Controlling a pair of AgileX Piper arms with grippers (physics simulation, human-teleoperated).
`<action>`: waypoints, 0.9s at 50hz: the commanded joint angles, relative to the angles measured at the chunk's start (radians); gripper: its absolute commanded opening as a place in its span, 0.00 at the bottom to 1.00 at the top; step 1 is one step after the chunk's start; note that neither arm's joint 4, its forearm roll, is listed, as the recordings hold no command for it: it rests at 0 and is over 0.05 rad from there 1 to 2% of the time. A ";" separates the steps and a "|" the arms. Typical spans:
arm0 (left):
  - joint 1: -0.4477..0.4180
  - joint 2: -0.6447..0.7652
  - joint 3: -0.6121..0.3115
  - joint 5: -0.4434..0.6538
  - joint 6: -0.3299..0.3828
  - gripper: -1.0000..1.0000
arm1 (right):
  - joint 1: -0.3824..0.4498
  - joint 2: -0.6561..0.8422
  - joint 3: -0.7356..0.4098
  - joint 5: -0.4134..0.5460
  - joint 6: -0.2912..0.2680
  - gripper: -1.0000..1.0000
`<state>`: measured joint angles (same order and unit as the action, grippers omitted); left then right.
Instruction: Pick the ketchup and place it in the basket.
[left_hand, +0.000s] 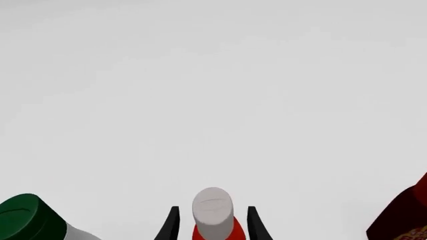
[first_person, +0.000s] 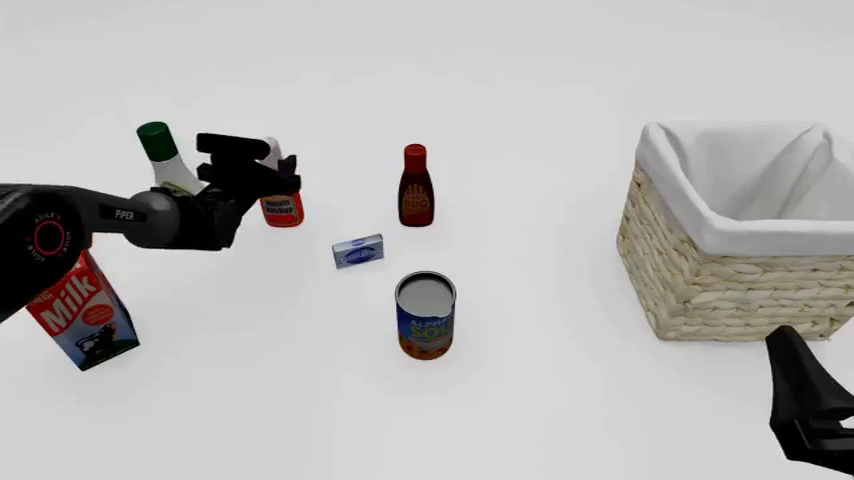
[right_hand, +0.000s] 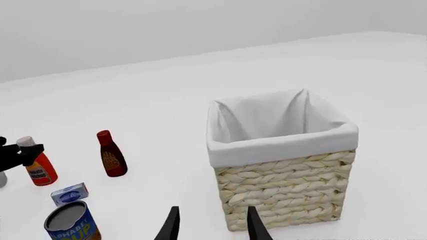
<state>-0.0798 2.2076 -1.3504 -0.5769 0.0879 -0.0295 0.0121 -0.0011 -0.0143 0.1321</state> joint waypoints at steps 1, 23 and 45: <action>0.000 0.021 -0.028 0.009 -0.004 1.00 | 0.000 -0.001 0.000 0.004 0.007 1.00; 0.015 0.116 -0.107 0.024 0.000 1.00 | -0.005 -0.004 0.001 0.011 0.017 1.00; -0.015 -0.011 0.010 0.010 -0.021 0.00 | 0.002 -0.008 0.001 0.010 0.008 1.00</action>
<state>-0.0805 2.2799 -1.4222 -0.5595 0.0622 -0.0325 0.0068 -0.0003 -0.0033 0.1438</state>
